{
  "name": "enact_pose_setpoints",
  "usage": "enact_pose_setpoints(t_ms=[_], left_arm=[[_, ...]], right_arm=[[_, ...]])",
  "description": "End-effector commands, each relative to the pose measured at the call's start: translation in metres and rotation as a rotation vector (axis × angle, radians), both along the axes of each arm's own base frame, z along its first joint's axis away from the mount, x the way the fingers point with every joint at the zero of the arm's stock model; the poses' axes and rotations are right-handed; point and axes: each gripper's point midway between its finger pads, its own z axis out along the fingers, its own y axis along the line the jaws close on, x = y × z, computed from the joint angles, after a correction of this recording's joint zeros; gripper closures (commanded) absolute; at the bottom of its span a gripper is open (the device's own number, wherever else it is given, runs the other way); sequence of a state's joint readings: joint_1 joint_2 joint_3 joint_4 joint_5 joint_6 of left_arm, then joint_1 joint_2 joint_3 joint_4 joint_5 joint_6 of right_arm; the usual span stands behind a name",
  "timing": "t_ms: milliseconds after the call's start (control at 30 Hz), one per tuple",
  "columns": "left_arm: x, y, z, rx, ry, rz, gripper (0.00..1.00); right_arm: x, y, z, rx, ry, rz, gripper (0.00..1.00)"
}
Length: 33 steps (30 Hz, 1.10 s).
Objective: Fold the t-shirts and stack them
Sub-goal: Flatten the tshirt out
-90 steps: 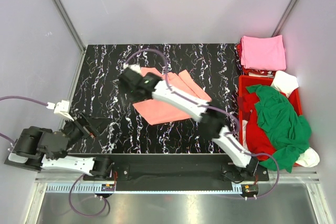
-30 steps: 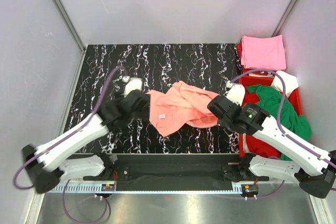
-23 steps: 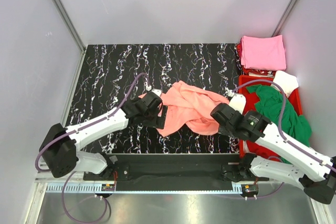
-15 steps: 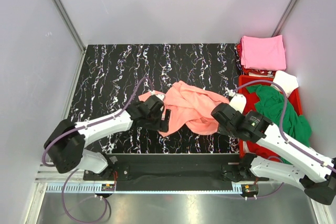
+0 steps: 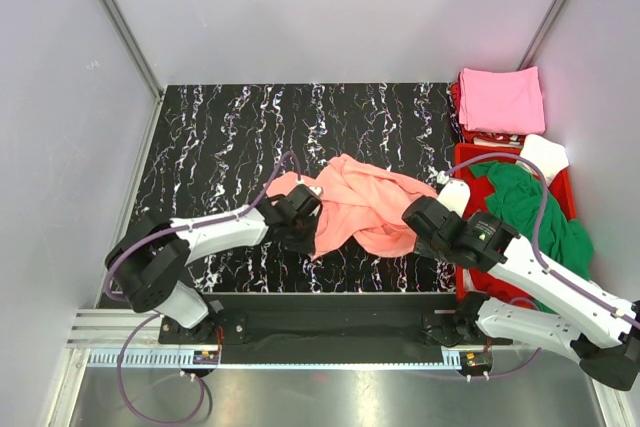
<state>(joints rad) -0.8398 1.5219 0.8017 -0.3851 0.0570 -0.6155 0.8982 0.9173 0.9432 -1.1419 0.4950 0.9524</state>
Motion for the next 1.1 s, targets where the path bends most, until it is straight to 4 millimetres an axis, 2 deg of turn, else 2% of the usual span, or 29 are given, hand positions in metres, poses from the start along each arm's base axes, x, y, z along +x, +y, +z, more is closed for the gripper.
enact_pose_setpoints(t_ms=[0,67,100,133,167,200,233,267,300,333,367,400,433,467,500,567,633,667,733,767,800,833,867,900,933,967,1000,1033,1067], left_arm=[[0.028,-0.018,0.051,-0.070,-0.129,0.003,1.00],[0.030,-0.004,0.084,-0.069,-0.155,0.020,1.00],[0.052,0.004,0.117,-0.077,-0.237,0.064,1.00],[0.059,0.013,0.137,-0.082,-0.272,0.086,1.00],[0.057,0.030,0.158,-0.071,-0.289,0.103,1.00],[0.077,0.042,0.202,-0.100,-0.377,0.143,1.00],[0.082,0.053,0.222,-0.099,-0.409,0.159,1.00],[0.081,0.067,0.239,-0.081,-0.418,0.170,1.00],[0.092,0.085,0.255,-0.060,-0.451,0.191,1.00],[0.101,0.093,0.295,-0.090,-0.526,0.211,1.00],[0.106,0.102,0.295,-0.051,-0.501,0.220,1.00],[0.116,0.120,0.301,-0.027,-0.511,0.245,1.00],[0.125,0.129,0.321,-0.039,-0.545,0.268,1.00],[0.135,0.135,0.311,-0.017,-0.502,0.278,1.00],[0.145,0.152,0.309,0.003,-0.491,0.329,1.00],[0.162,0.154,0.292,-0.001,-0.441,0.346,1.00],[0.176,0.158,0.273,-0.018,-0.388,0.377,0.93],[0.187,0.161,0.246,-0.007,-0.336,0.389,0.91],[0.200,0.176,0.214,0.001,-0.256,0.435,0.70],[0.202,0.179,0.186,0.014,-0.166,0.441,0.57],[0.198,0.185,0.169,0.009,-0.104,0.451,0.45],[0.193,0.187,0.158,0.018,-0.072,0.453,0.28],[0.190,0.189,0.164,0.016,-0.111,0.459,0.21],[0.176,0.194,0.149,0.044,-0.084,0.474,0.15],[0.168,0.198,0.163,0.046,-0.139,0.485,0.03],[0.160,0.204,0.163,0.071,-0.148,0.500,0.02],[0.148,0.208,0.154,0.096,-0.133,0.511,0.02],[0.138,0.209,0.162,0.085,-0.166,0.516,0.02],[0.130,0.209,0.160,0.076,-0.168,0.517,0.07]], right_arm=[[0.005,-0.005,0.010,0.015,-0.039,-0.055,1.00],[0.008,-0.011,0.026,0.014,-0.074,-0.086,1.00],[0.009,-0.013,0.035,0.020,-0.092,-0.098,1.00],[0.011,-0.015,0.055,0.046,-0.126,-0.105,1.00],[0.014,-0.020,0.067,0.045,-0.163,-0.124,1.00],[0.013,-0.027,0.078,0.043,-0.183,-0.134,1.00],[0.013,-0.032,0.092,0.055,-0.213,-0.146,1.00],[0.017,-0.038,0.121,0.090,-0.282,-0.173,1.00],[0.014,-0.047,0.131,0.081,-0.298,-0.185,1.00],[0.013,-0.053,0.144,0.089,-0.328,-0.193,1.00],[0.014,-0.061,0.170,0.119,-0.392,-0.218,1.00],[0.012,-0.068,0.178,0.109,-0.407,-0.219,1.00],[0.012,-0.072,0.194,0.131,-0.439,-0.231,1.00],[0.013,-0.078,0.201,0.118,-0.462,-0.248,1.00],[0.013,-0.081,0.201,0.090,-0.458,-0.251,1.00],[0.013,-0.085,0.200,0.066,-0.456,-0.260,1.00],[0.013,-0.084,0.181,0.031,-0.416,-0.274,1.00],[0.012,-0.083,0.172,0.019,-0.398,-0.279,1.00],[0.011,-0.084,0.148,-0.019,-0.351,-0.311,1.00],[0.010,-0.081,0.139,-0.021,-0.328,-0.309,1.00],[0.012,-0.076,0.134,-0.013,-0.317,-0.306,1.00],[0.011,-0.070,0.120,-0.020,-0.281,-0.289,1.00],[0.011,-0.065,0.114,-0.014,-0.268,-0.276,1.00],[0.015,-0.058,0.111,0.006,-0.270,-0.265,1.00],[0.014,-0.053,0.100,0.001,-0.246,-0.250,1.00],[0.016,-0.049,0.098,0.006,-0.245,-0.243,1.00],[0.022,-0.041,0.096,0.012,-0.250,-0.224,1.00],[0.023,-0.037,0.090,0.005,-0.236,-0.212,1.00],[0.025,-0.034,0.089,0.003,-0.234,-0.208,1.00]])
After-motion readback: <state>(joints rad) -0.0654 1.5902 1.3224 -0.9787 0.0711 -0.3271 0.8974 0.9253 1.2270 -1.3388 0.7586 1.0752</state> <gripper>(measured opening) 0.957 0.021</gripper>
